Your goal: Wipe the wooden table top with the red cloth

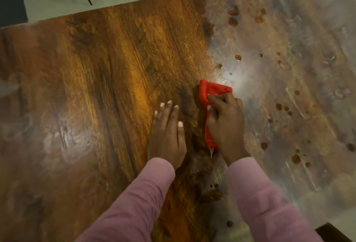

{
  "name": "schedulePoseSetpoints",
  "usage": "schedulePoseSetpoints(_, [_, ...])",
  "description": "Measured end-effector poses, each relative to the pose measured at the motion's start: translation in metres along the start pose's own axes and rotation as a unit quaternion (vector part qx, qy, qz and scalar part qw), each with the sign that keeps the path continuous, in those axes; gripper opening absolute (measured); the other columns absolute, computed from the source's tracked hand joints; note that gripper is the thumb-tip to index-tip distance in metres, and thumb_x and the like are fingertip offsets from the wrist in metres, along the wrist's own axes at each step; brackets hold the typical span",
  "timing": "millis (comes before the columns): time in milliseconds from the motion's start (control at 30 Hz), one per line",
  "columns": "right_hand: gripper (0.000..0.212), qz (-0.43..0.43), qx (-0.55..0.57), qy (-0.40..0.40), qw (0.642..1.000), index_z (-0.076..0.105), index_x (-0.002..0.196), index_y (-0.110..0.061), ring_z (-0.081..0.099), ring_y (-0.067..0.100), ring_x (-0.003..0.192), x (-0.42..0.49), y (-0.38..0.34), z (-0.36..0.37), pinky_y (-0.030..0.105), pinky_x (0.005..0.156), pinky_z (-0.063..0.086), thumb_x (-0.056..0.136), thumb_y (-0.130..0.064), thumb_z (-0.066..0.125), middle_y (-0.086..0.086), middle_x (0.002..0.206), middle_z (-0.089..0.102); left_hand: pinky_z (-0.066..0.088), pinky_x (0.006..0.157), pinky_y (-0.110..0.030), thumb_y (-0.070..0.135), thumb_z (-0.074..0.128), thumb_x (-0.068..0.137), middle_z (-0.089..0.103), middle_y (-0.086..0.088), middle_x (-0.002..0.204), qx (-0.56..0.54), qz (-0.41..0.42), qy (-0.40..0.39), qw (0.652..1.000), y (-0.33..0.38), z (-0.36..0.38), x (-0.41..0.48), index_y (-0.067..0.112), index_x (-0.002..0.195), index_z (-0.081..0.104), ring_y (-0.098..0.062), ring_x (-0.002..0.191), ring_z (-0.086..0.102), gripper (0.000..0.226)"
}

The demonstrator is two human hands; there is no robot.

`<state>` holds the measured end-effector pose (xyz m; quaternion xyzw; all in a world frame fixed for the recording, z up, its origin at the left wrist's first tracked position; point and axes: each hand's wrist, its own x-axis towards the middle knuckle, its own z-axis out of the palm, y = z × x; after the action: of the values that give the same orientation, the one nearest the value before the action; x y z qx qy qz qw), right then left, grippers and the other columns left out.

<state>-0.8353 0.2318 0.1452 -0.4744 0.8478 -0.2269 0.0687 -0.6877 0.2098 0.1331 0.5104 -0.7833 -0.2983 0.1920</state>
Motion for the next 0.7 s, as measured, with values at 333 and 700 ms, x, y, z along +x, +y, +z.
schedulePoseSetpoints(333, [0.033, -0.166, -0.005, -0.071, 0.984, 0.069, 0.115, -0.013, 0.053, 0.026, 0.096, -0.077, 0.015, -0.017, 0.036, 0.080, 0.045, 0.084, -0.013, 0.058, 0.006, 0.110, 0.064, 0.000, 0.119, -0.029, 0.029, 0.021, 0.097, 0.035, -0.012, 0.151, 0.045, 0.024, -0.015, 0.999, -0.004, 0.003, -0.001, 0.005, 0.142, 0.039, -0.023, 0.144, 0.020, 0.054])
schedulePoseSetpoints(700, [0.034, 0.053, -0.003, 0.011, 0.999, 0.069, 0.116, -0.016, 0.051, 0.023, 0.103, -0.076, -0.007, -0.012, 0.037, 0.083, 0.047, 0.084, -0.010, 0.058, 0.002, 0.109, 0.062, 0.004, 0.118, -0.051, 0.037, 0.020, 0.095, 0.028, -0.005, 0.155, 0.185, 0.010, -0.049, 0.982, 0.003, 0.000, 0.001, 0.020, 0.144, 0.037, -0.024, 0.146, 0.014, 0.054])
